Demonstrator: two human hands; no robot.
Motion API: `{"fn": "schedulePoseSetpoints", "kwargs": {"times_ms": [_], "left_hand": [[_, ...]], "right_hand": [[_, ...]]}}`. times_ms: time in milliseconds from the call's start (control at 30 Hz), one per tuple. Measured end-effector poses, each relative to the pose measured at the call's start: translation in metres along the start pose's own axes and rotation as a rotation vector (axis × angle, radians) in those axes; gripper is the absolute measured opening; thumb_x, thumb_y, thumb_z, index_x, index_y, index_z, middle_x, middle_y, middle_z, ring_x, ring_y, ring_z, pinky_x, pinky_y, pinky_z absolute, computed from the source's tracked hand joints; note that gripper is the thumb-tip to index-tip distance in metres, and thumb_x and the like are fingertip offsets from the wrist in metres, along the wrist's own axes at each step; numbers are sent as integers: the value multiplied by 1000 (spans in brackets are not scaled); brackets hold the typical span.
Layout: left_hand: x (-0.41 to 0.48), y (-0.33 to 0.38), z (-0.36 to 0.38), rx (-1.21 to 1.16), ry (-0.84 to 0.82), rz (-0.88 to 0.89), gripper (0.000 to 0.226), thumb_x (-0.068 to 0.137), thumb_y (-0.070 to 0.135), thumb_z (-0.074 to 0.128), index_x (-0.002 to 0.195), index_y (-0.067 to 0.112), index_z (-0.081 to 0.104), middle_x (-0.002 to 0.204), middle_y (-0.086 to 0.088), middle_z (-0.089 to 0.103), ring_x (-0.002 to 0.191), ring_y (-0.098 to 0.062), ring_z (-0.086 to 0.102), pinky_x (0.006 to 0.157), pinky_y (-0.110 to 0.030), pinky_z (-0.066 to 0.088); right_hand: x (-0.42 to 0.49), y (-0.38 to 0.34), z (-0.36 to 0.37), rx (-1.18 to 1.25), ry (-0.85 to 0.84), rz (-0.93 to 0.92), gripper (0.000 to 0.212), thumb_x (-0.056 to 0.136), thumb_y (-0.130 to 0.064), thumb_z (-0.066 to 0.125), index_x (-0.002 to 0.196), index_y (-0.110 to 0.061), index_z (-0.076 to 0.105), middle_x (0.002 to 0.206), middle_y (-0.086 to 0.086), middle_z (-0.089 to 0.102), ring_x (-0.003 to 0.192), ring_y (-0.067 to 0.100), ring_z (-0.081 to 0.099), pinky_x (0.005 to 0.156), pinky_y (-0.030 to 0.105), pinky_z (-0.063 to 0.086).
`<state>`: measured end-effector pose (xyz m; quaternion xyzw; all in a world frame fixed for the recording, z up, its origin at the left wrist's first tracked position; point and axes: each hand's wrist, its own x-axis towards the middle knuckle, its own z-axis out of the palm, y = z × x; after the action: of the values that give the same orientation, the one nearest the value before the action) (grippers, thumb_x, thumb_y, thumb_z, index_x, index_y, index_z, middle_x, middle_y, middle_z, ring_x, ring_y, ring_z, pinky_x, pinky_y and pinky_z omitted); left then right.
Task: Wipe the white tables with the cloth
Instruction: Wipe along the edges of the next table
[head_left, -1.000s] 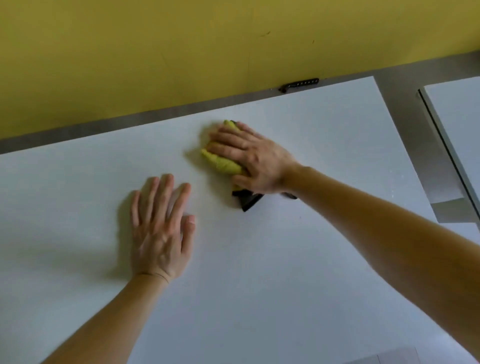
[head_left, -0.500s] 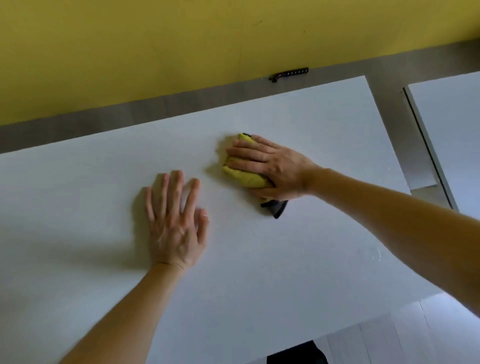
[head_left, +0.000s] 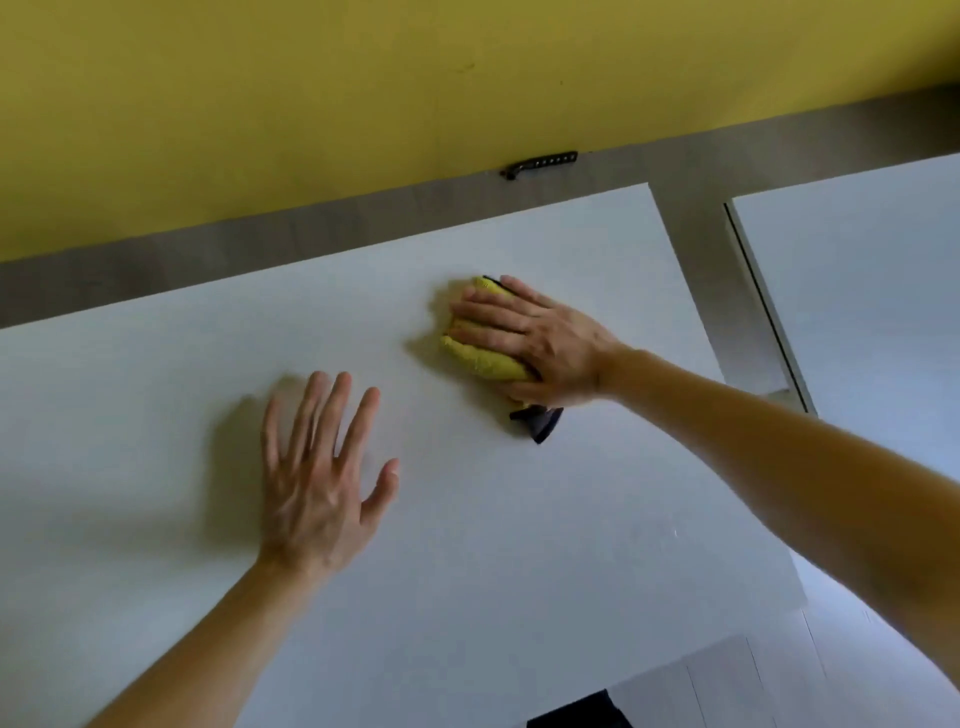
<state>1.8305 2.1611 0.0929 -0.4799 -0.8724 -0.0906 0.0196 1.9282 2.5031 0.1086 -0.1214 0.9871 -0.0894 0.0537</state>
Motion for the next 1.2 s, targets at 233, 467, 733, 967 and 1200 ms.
{"fn": "schedulePoseSetpoints", "kwargs": {"times_ms": [233, 467, 733, 967, 1200], "left_hand": [[46, 102, 27, -60, 8, -106, 66, 107, 52, 50, 165, 21, 46, 175, -16, 31, 164, -40, 26, 126, -70, 22], [47, 106, 31, -31, 17, -127, 70, 100, 50, 60, 163, 21, 49, 176, -16, 30, 164, -40, 26, 125, -72, 23], [50, 104, 35, -29, -64, -124, 75, 103, 56, 41, 170, 25, 33, 181, -16, 14, 167, -40, 12, 127, -73, 18], [46, 104, 33, 24, -73, -97, 75, 103, 56, 42, 171, 29, 28, 182, -13, 10, 168, -37, 11, 128, -71, 17], [22, 122, 31, 0, -86, -75, 75, 103, 57, 44, 171, 31, 29, 182, -13, 11, 168, -37, 12, 128, -70, 17]], "right_hand": [[-13, 72, -5, 95, 303, 796, 80, 99, -49, 49, 168, -12, 36, 177, 17, 28, 167, 36, 15, 135, 58, 8], [-40, 36, 4, 92, 49, 13, 84, 101, -54, 56, 173, -24, 27, 181, 7, 18, 170, 25, 5, 137, 52, 2], [-17, 144, -13, 97, 251, 605, 77, 100, -53, 47, 168, -18, 38, 175, 9, 35, 167, 29, 18, 137, 50, 2], [-21, 127, -13, 82, 298, 654, 70, 98, -52, 48, 158, -17, 47, 148, 9, 55, 144, 33, 46, 136, 50, 11], [-60, 98, -2, 72, 315, 655, 69, 102, -50, 49, 161, -16, 42, 157, 10, 50, 154, 34, 38, 135, 56, 12]]}}
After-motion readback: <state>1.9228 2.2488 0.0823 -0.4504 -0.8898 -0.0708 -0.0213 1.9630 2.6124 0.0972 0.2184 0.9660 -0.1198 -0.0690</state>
